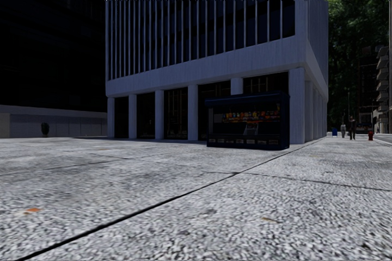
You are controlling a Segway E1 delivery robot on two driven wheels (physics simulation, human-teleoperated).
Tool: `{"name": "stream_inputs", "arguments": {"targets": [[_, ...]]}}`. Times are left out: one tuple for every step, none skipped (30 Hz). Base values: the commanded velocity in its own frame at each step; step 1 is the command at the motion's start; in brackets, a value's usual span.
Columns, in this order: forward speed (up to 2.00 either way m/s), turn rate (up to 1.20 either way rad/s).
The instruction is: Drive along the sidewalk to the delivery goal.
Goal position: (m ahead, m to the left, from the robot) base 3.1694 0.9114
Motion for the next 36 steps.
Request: {"name": "stream_inputs", "arguments": {"targets": [[0.95,0.53],[0.95,0.53],[0.95,0.53],[0.95,0.53],[0.95,0.53],[0.95,0.53],[0.95,0.53],[0.95,0.53],[0.95,0.53],[0.95,0.53],[0.95,0.53],[0.95,0.53],[0.95,0.53],[0.95,0.53],[0.95,0.53],[0.95,0.39],[0.95,0.00],[0.95,0.00],[0.95,0.00],[0.95,0.00],[0.95,0.00],[0.95,0.00],[0.95,0.00],[0.95,0.00],[1.14,0.00],[2.00,0.00],[2.00,0.00],[2.00,0.00],[2.00,0.00],[2.00,0.00],[2.00,0.00],[2.00,0.00],[2.00,0.00],[2.00,0.00],[2.00,0.00],[2.00,0.00]]}}
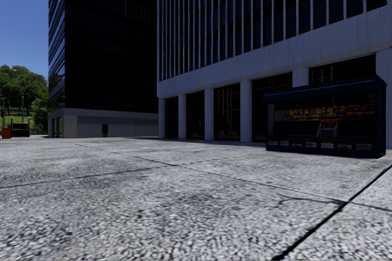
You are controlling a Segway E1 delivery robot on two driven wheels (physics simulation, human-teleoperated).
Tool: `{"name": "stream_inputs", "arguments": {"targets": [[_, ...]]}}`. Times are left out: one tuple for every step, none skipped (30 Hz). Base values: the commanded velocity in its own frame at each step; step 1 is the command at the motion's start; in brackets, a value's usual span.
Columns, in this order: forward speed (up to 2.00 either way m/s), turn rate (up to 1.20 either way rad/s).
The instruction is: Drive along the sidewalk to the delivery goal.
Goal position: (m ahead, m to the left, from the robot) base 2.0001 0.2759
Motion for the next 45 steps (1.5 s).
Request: {"name": "stream_inputs", "arguments": {"targets": [[2.00,0.00],[2.00,0.00],[2.00,0.00],[2.00,0.00],[2.00,0.00],[2.00,0.00],[2.00,0.00],[2.00,0.00],[2.00,0.00],[2.00,0.00],[2.00,0.00],[2.00,0.00],[2.00,0.00],[2.00,0.00],[2.00,0.00],[2.00,0.00],[2.00,0.00],[2.00,0.00],[2.00,0.00],[2.00,0.00],[2.00,0.00],[2.00,0.00],[2.00,0.00],[2.00,0.00],[2.00,0.00],[2.00,0.00],[2.00,0.00],[2.00,0.00],[2.00,0.02],[2.00,0.02],[2.00,0.09],[2.00,0.12],[1.94,0.17],[1.74,0.19],[1.74,0.19],[1.66,0.20],[1.63,0.20],[1.53,0.20],[1.23,0.20],[0.01,0.00],[0.01,0.00],[0.00,0.00],[0.00,0.00],[0.00,0.00],[0.00,0.00]]}}
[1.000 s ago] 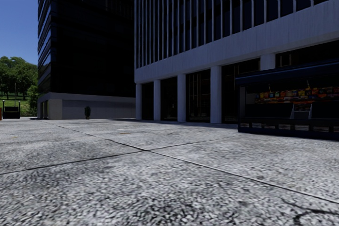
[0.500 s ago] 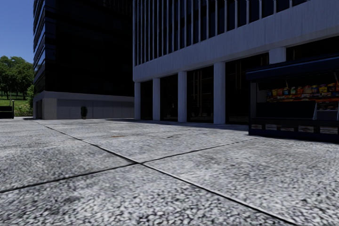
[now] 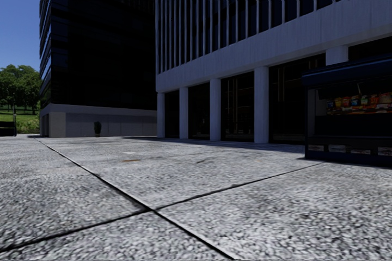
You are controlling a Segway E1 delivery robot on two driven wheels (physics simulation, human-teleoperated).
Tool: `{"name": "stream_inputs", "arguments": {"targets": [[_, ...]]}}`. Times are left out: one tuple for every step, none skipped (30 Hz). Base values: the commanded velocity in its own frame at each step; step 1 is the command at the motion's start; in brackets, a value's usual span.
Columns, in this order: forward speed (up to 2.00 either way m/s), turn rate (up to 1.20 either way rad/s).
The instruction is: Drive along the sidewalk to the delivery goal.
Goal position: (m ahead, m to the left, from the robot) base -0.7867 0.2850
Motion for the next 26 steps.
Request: {"name": "stream_inputs", "arguments": {"targets": [[0.00,0.00],[0.00,0.00],[0.00,0.00],[0.00,0.00],[0.00,0.00],[0.00,0.00],[0.00,0.00],[0.00,0.00],[0.00,0.00],[0.00,0.00],[0.00,0.00],[0.00,0.00],[0.00,0.00],[0.00,0.00],[0.00,0.00],[0.00,0.00],[0.00,0.00],[0.00,0.00],[0.00,0.00],[0.00,0.00],[0.00,0.00],[0.00,0.00],[0.00,0.00],[0.00,0.00],[0.00,0.00],[0.00,0.00]]}}
